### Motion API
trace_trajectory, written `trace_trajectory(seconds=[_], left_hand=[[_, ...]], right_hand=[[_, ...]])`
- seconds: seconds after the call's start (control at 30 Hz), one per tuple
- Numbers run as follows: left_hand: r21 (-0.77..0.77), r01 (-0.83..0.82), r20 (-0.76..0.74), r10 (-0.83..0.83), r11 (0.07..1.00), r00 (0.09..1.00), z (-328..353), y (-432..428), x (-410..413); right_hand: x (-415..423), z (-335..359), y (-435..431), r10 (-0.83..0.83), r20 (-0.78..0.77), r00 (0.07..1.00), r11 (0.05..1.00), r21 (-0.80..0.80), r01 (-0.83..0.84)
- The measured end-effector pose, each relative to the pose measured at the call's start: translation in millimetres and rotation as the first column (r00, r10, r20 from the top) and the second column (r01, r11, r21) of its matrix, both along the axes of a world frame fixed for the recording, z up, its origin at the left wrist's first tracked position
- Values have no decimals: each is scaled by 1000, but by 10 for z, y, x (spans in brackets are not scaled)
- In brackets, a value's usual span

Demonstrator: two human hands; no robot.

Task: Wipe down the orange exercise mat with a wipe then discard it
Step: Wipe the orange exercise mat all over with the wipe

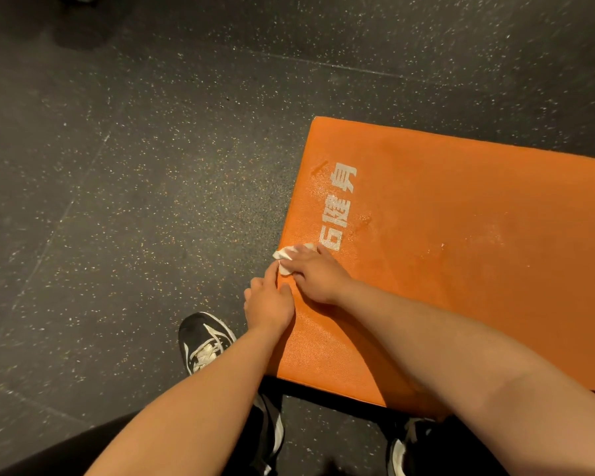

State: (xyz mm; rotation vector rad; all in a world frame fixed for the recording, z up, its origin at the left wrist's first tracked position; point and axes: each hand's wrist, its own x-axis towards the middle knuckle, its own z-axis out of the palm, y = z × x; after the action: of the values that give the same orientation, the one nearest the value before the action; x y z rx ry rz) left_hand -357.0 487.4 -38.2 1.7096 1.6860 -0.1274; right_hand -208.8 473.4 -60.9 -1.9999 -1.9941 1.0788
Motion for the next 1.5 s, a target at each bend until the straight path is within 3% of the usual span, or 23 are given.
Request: trace_trajectory(seconds=[0.2, 0.4, 0.5, 0.67, 0.77, 0.83, 0.93, 1.0, 1.13, 1.2, 1.37, 1.43, 1.5], left_hand=[[-16, 23, -6, -23, 1000, 1000, -5, 8, -16], [-23, -9, 44, 10, 1000, 999, -35, -52, -27], [-19, 16, 54, -15, 1000, 998, -3, -101, -62], [-11, 50, 69, -50, 999, 996, 46, -150, -103], [-9, 82, 65, -81, 997, 995, 58, -219, -129], [-16, 85, 66, -84, 996, 994, 92, -267, -127], [-28, 75, 67, -73, 997, 995, 150, -307, -116], [-24, 81, 73, -79, 996, 994, 194, -310, -118], [-11, 77, 93, -76, 997, 993, 297, -307, -130], [2, 78, 91, -77, 997, 993, 338, -306, -130], [27, 70, 81, -72, 997, 994, 404, -364, -119], [49, 62, 78, -66, 997, 995, 423, -410, -124], [62, 63, 80, -68, 996, 995, 445, -451, -143]], right_hand=[[132, 27, 125, -348, 129, 929, 927, -101, 361], [-153, 54, -139, -184, -82, 979, 983, -14, 184], [1, 101, -209, -150, -5, 989, 989, 16, 150], [184, 171, -352, -482, 172, 859, 860, -94, 501], [-2, 227, -553, -428, 90, 899, 900, -51, 433], [-135, 252, -713, -286, 1, 958, 958, -8, 286], [-114, 244, -832, -143, 5, 990, 990, -4, 143], [11, 244, -802, -172, 85, 981, 984, -38, 176], [184, 303, -769, -487, 179, 855, 846, -147, 513], [81, 360, -800, -475, 135, 870, 862, -126, 490], [-154, 465, -853, -219, -74, 973, 976, -29, 218], [-41, 417, -843, -189, -44, 981, 982, -38, 187], [127, 377, -841, -296, 52, 954, 952, -68, 299]])
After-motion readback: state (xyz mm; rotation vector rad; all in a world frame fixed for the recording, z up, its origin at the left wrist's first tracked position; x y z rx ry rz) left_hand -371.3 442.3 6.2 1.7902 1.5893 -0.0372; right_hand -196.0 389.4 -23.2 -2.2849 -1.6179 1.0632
